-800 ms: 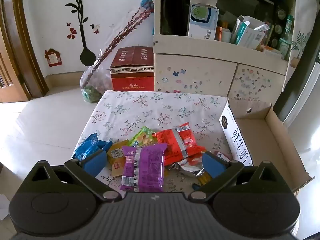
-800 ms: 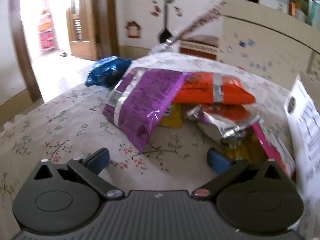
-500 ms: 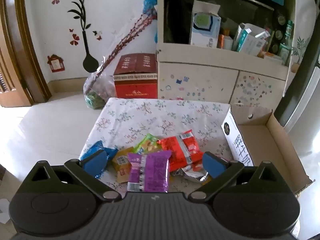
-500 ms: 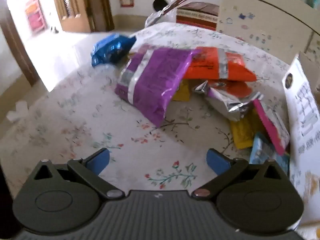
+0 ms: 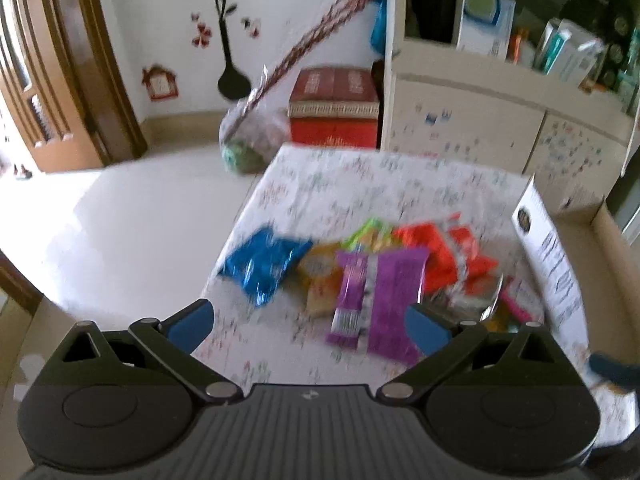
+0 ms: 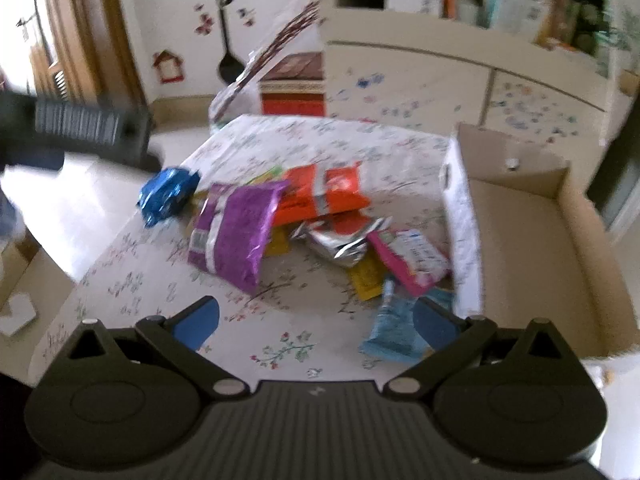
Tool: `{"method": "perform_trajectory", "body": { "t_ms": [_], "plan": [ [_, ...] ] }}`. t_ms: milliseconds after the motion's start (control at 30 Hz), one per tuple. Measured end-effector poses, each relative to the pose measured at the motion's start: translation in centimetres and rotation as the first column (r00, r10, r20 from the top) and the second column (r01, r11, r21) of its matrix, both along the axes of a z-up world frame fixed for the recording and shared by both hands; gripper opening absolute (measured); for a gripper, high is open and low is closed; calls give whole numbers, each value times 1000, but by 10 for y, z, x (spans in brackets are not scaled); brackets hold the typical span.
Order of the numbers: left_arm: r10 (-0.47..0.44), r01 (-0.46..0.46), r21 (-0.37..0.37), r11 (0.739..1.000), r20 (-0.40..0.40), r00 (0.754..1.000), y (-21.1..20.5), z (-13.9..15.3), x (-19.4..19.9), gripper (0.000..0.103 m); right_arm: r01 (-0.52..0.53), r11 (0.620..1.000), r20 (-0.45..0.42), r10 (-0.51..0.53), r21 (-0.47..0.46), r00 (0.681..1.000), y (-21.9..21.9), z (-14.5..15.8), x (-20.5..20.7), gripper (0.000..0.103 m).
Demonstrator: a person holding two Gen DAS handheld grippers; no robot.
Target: Organize snacks
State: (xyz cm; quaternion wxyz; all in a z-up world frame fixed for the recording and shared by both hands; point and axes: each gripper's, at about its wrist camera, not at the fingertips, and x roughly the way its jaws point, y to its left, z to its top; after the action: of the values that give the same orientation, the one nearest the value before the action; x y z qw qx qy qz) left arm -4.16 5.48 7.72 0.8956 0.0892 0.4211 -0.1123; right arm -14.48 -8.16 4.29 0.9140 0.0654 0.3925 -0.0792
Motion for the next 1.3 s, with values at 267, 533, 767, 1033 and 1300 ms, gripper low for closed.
{"method": "perform_trajectory", "body": {
  "t_ms": [267, 533, 767, 1033, 1300],
  "plan": [
    [17, -15, 39, 999, -63, 998, 10, -24, -18, 103, 97, 995, 4, -97, 17, 995, -5, 3, -8, 102],
    [0, 6, 87, 996, -68, 998, 1, -36, -33, 103, 154, 988, 4, -154, 25, 988, -9, 2, -8, 102],
    [-2, 10, 95, 995, -83, 997, -3, -43, -37, 103, 173, 985, -25, -173, 13, 985, -8, -3, -4, 102],
    [2, 6, 108, 994, -82, 997, -8, -45, -37, 103, 175, 984, -57, -177, -25, 983, -6, -9, -1, 102],
    [8, 2, 125, 992, -77, 997, -9, -47, -37, 103, 177, 984, -70, -179, -30, 981, -6, -11, 1, 102]
  ]
}}
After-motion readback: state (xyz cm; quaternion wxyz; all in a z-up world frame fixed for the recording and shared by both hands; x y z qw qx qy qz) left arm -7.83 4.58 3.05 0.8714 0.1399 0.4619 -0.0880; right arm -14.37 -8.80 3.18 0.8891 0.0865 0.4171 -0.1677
